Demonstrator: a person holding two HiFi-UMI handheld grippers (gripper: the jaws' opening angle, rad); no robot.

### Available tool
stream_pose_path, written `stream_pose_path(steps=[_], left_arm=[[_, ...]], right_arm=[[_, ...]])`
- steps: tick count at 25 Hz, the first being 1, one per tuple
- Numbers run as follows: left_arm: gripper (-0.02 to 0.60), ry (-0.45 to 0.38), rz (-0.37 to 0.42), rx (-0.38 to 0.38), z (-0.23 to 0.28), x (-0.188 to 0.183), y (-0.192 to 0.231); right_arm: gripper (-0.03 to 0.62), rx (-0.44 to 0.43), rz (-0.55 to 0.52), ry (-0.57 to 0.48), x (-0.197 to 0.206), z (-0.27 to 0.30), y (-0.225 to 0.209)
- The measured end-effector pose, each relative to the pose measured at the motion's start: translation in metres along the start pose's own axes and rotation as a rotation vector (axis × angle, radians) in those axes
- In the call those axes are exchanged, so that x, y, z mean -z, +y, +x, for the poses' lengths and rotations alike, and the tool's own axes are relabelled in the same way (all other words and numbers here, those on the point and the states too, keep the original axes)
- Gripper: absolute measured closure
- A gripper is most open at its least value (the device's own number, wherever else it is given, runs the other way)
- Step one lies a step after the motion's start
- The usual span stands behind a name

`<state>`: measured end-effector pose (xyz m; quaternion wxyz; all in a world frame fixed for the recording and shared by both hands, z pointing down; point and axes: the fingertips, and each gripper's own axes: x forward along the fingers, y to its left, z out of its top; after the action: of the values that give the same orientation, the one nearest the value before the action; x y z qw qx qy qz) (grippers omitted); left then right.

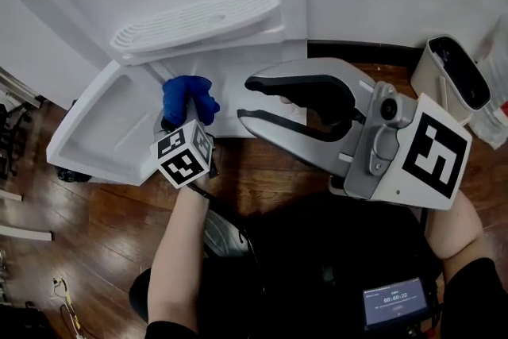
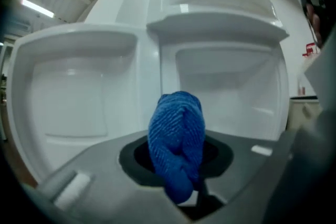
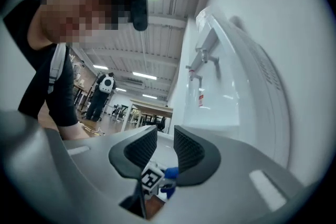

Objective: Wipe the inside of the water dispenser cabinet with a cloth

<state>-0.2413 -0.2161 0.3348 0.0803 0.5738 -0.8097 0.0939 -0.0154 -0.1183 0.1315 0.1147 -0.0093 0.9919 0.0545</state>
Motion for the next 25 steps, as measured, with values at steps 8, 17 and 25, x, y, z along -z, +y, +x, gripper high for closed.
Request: stream_pose_path(steps=[8,17,25], left_arm=[[0.463,0.274,0.038,0.017,0.033,0.133,0.002],[0.465,0.410,0.064,0.215,0.027,0.153,-0.066],[0.465,0.500,0.262,0.575,-0.012,0.165,-0.209]], right_arm=[[0.514,0.251,-0.125,-0.222,-0.061,-0.027,-0.038],[0.546,0.657,-0.041,-0.384,-0.068,-0.100,-0.131],[0.554,0.749,0.090,-0.364,-0.036,-0.121,-0.168]])
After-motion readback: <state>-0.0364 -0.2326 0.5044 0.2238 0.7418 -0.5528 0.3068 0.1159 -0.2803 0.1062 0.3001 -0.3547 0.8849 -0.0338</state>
